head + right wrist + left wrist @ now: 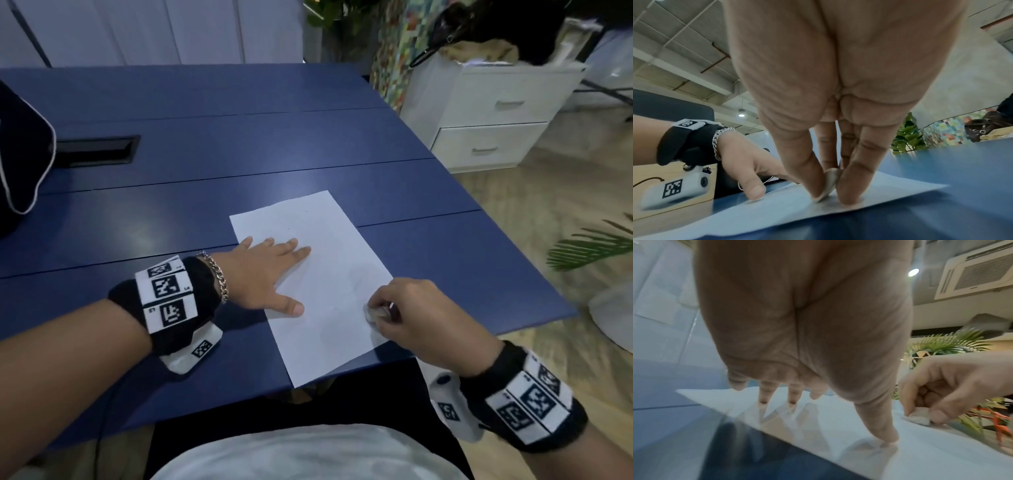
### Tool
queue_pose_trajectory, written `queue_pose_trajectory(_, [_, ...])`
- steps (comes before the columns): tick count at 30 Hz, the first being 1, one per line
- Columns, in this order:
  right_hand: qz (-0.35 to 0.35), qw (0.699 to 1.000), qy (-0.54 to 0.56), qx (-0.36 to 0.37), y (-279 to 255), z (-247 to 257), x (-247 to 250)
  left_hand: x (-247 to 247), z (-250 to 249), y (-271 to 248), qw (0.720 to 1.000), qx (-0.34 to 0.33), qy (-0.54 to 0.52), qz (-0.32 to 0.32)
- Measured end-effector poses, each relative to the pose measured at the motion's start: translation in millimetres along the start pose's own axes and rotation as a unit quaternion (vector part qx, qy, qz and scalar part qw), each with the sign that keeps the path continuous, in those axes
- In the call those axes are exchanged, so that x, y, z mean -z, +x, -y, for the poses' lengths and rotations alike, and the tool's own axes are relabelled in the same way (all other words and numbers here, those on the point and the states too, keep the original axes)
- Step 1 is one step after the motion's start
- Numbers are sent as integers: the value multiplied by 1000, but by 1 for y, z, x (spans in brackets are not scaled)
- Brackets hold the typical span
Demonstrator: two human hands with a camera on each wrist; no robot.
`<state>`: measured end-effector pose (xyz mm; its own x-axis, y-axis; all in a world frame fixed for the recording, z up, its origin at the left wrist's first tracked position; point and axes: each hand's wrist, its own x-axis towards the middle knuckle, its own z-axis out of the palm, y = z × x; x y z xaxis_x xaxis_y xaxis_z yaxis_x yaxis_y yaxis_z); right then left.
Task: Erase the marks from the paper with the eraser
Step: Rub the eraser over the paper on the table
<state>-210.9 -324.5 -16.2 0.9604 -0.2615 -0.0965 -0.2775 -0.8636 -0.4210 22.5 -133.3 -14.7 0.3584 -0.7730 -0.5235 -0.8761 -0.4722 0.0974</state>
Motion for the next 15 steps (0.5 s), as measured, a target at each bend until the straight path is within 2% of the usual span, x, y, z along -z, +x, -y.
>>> queue_pose_trajectory(5, [55,997,-59,5,6,-4,14,-5,-11,-23,997,4,75,-27])
queue_pose_trajectory(9, [74,996,-52,23,25,5,34,7,-17,-15,998,4,17,-54])
queue_pose_trajectory(12, [66,995,-48,55,50,16,37,14,-17,5,999,20,-35,-27])
queue_pose_trajectory(15, [68,992,-67,81,74,26,29,9,-20,18,998,43,-37,2])
